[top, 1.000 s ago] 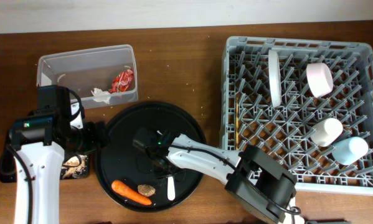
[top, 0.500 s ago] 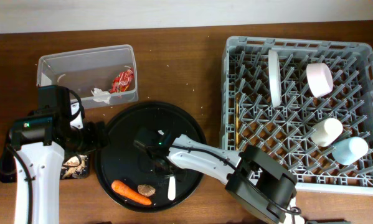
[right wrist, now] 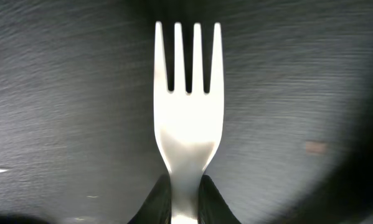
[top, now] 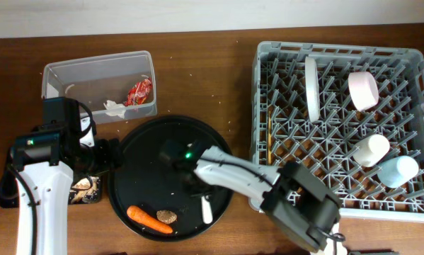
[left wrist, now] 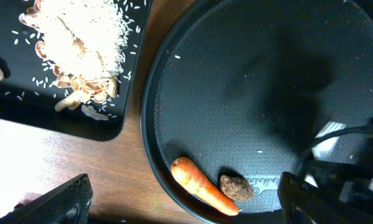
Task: Sort waste into correct bins and load items into the dishwasher rack
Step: 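Carry the white fork into the rack's left edge and release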
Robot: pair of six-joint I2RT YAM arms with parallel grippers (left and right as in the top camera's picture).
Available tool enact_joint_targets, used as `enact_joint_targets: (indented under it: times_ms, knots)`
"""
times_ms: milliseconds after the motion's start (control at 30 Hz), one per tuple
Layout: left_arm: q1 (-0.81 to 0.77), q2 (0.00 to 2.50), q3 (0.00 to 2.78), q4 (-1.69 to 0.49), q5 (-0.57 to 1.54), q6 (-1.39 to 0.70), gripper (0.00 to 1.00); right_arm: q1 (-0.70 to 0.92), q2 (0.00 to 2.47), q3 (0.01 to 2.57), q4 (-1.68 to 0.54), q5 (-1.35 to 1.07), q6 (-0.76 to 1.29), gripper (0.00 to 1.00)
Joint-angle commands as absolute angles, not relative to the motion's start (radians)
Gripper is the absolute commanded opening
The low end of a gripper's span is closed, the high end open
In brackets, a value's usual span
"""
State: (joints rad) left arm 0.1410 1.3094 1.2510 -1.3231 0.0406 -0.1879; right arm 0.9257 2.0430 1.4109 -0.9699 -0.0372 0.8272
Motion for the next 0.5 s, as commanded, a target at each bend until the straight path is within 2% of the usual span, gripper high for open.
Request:
enact_joint_targets:
  times_ms: [0,300,467]
  knots:
    - [0.145,1.312,1.245,-1.322,0.037,-0.19,0.95,0.853,1.91,1.462,-1.021,0.019,0.762,0.1]
    - [0.144,1.312,1.245,-1.322,0.037,-0.19,0.95,0.646,1.637,1.494,-1.171,0.123,0.653,0.11]
    - [0.144,1.312,1.245,-1.319,0.037,-0.19,0.95,0.483,1.626,1.466,-1.245,0.147,0.609,0.11]
